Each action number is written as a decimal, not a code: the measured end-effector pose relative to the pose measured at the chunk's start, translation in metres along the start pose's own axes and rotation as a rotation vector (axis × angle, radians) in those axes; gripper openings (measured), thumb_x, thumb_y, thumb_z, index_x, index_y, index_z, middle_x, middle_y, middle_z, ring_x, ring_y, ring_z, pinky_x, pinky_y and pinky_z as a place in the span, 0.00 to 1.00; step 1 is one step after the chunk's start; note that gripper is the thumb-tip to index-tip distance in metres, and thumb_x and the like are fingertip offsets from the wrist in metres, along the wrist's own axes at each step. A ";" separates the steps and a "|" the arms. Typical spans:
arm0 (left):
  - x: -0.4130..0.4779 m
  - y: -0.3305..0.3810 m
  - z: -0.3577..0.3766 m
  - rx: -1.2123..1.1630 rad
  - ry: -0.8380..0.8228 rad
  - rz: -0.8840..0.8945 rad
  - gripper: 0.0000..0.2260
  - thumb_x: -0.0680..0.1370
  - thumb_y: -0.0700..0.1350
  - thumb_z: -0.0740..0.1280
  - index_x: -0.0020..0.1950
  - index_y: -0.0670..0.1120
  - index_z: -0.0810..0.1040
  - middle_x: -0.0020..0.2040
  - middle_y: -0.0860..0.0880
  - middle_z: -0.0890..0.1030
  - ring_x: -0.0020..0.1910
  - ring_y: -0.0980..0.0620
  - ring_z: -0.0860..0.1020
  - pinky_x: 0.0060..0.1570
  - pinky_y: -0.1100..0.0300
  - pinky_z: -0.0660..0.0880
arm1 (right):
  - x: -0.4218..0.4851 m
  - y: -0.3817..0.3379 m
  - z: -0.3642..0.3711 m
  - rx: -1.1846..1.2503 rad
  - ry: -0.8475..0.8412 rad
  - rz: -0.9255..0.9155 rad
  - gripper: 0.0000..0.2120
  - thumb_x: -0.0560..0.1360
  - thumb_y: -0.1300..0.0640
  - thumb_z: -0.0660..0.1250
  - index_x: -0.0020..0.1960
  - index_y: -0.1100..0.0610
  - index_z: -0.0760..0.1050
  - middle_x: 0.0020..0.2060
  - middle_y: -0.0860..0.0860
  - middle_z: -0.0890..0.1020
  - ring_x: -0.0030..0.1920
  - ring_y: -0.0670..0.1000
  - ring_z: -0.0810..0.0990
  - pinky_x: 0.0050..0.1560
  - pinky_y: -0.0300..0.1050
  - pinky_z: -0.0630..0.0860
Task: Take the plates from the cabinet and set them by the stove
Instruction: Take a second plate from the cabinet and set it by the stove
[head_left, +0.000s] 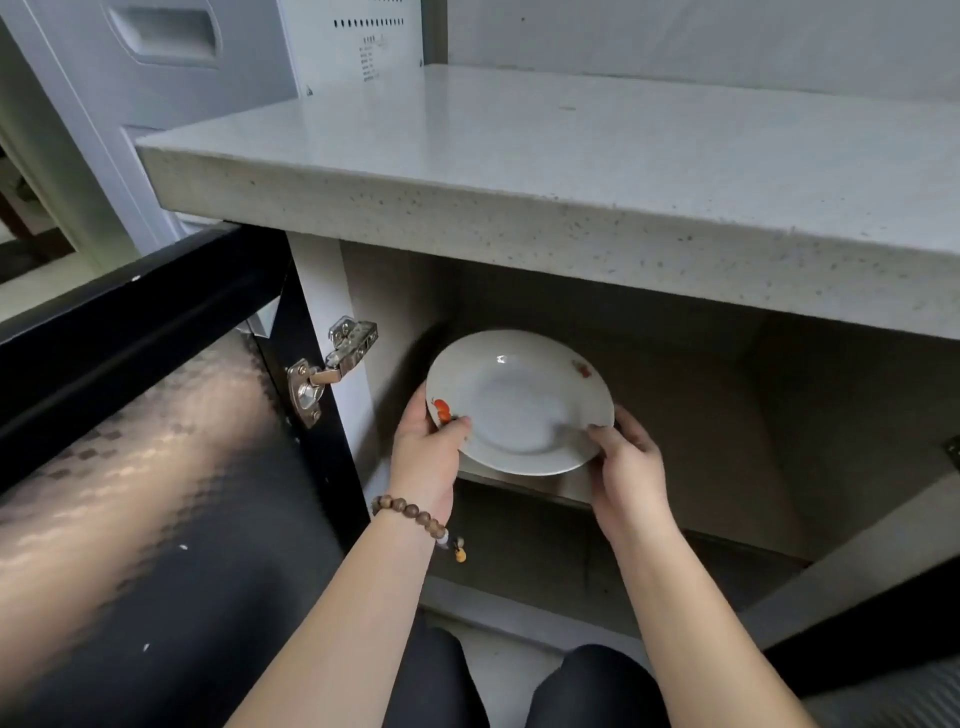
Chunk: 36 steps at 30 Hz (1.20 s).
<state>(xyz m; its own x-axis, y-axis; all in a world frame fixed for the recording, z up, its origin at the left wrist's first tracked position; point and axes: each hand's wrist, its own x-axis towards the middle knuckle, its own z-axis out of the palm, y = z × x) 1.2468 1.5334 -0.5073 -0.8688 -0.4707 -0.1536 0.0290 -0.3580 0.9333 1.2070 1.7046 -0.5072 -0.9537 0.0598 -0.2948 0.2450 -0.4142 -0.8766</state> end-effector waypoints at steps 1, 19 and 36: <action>-0.009 -0.002 -0.003 -0.031 0.008 -0.023 0.23 0.77 0.29 0.61 0.69 0.48 0.74 0.61 0.48 0.81 0.62 0.49 0.77 0.65 0.47 0.73 | -0.008 0.004 -0.004 -0.018 0.019 0.015 0.19 0.76 0.66 0.65 0.64 0.53 0.73 0.56 0.52 0.80 0.56 0.55 0.80 0.60 0.53 0.78; -0.134 0.090 -0.021 0.132 0.204 -0.454 0.20 0.78 0.28 0.58 0.67 0.43 0.75 0.62 0.42 0.80 0.62 0.42 0.77 0.62 0.40 0.74 | -0.146 -0.044 -0.011 -0.292 0.251 0.379 0.13 0.77 0.62 0.65 0.59 0.53 0.79 0.53 0.53 0.84 0.53 0.56 0.82 0.46 0.49 0.80; -0.252 0.301 0.000 0.190 0.358 -0.478 0.20 0.78 0.30 0.61 0.62 0.50 0.79 0.53 0.50 0.83 0.53 0.52 0.81 0.41 0.60 0.80 | -0.278 -0.235 0.075 -0.379 0.042 0.413 0.12 0.72 0.64 0.67 0.51 0.52 0.82 0.42 0.49 0.87 0.44 0.53 0.84 0.43 0.49 0.82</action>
<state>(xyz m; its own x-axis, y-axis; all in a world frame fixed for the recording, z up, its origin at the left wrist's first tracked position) 1.4746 1.5440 -0.1879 -0.5434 -0.5468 -0.6370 -0.4391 -0.4616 0.7708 1.4020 1.7171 -0.1909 -0.7596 0.0009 -0.6504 0.6494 -0.0560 -0.7584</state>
